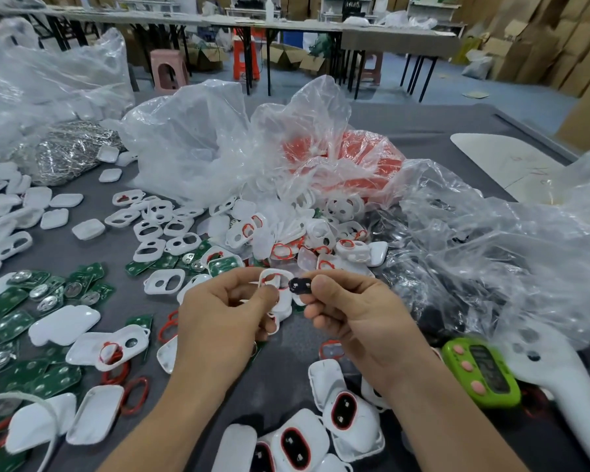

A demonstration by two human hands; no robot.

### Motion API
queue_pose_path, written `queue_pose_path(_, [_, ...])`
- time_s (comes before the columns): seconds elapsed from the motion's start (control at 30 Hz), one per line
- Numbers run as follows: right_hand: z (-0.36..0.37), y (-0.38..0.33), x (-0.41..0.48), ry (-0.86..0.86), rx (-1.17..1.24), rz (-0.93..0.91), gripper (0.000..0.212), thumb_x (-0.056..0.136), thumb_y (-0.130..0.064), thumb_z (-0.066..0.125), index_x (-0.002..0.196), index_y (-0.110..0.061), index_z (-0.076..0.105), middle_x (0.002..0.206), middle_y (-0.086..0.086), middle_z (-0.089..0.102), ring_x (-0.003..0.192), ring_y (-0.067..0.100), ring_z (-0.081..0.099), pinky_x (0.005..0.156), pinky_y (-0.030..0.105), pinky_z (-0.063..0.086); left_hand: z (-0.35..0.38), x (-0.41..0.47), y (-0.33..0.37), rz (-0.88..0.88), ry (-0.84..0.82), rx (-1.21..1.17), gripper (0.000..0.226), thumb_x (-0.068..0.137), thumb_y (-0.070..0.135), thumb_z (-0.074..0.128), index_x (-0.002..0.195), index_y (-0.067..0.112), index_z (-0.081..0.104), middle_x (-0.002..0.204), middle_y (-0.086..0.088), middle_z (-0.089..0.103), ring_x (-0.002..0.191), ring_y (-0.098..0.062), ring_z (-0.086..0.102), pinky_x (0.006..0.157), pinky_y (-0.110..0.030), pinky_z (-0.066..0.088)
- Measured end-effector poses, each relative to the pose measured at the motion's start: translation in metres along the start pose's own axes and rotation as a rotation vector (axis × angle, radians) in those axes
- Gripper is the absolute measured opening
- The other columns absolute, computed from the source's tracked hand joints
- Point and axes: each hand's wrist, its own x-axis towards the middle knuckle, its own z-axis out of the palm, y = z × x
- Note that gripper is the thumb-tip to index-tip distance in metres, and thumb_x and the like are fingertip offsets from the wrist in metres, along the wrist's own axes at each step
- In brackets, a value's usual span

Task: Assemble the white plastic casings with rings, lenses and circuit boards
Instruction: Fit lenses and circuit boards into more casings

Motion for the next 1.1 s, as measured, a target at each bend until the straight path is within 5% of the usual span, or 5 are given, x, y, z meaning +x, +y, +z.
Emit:
queue_pose_path(0.2, [0.008, 0.007, 0.000, 0.191, -0.175, -0.136, 0.015, 0.077, -0.023, 0.081, 0.072, -0.009, 0.076, 0.065, 0.013, 0.072, 0.047, 0.017, 0.063, 0.045, 0.026, 0.050, 0.009, -0.010, 0.002, 0.093, 0.001, 0.111, 0.023, 0.087, 0.007, 0.077, 0.087, 0.030, 0.079, 0.073, 0.002, 0.077, 0.053, -0.022, 0.071, 0.048, -0.029, 0.059])
queue_pose_path(0.43, [0.013, 0.017, -0.006, 0.430, -0.570, -0.439, 0.019, 0.091, -0.034, 0.076, 0.073, -0.028, 0.075, 0.056, -0.004, 0.069, 0.042, 0.010, 0.061, 0.039, 0.025, 0.048, 0.010, -0.017, 0.007, 0.088, -0.152, 0.072, 0.017, 0.075, 0.024, 0.076, 0.092, 0.025, 0.075, 0.079, -0.005, 0.078, 0.068, -0.050, 0.068, 0.064, -0.068, 0.056])
queue_pose_path(0.63, [0.016, 0.026, -0.003, 0.462, -0.571, -0.444, 0.024, 0.093, -0.034, 0.073, 0.072, -0.021, 0.074, 0.057, -0.006, 0.070, 0.045, 0.010, 0.066, 0.045, 0.027, 0.051, 0.014, -0.018, 0.008, 0.022, -0.119, 0.002, 0.020, 0.076, 0.017, 0.073, 0.090, 0.031, 0.078, 0.072, -0.006, 0.077, 0.069, -0.039, 0.073, 0.070, -0.053, 0.062])
queue_pose_path(0.83, [0.008, 0.024, -0.001, 0.333, -1.048, -0.637, 0.011, 0.088, -0.032, 0.074, 0.080, -0.024, 0.074, 0.059, -0.010, 0.065, 0.058, 0.012, 0.059, 0.055, 0.015, 0.042, 0.009, -0.013, 0.003, 0.025, -0.015, 0.078, 0.025, 0.083, 0.008, 0.078, 0.084, 0.033, 0.081, 0.069, -0.003, 0.077, 0.065, -0.033, 0.074, 0.068, -0.056, 0.061])
queue_pose_path(1.1, [0.004, 0.022, 0.005, 0.325, -0.635, -0.359, 0.015, 0.091, -0.021, 0.074, 0.078, -0.028, 0.075, 0.057, -0.004, 0.067, 0.047, 0.007, 0.051, 0.052, 0.034, 0.050, 0.012, -0.014, 0.002, 0.041, -0.048, 0.042, 0.026, 0.085, 0.007, 0.079, 0.086, 0.032, 0.080, 0.070, -0.004, 0.077, 0.059, -0.020, 0.071, 0.061, -0.043, 0.062])
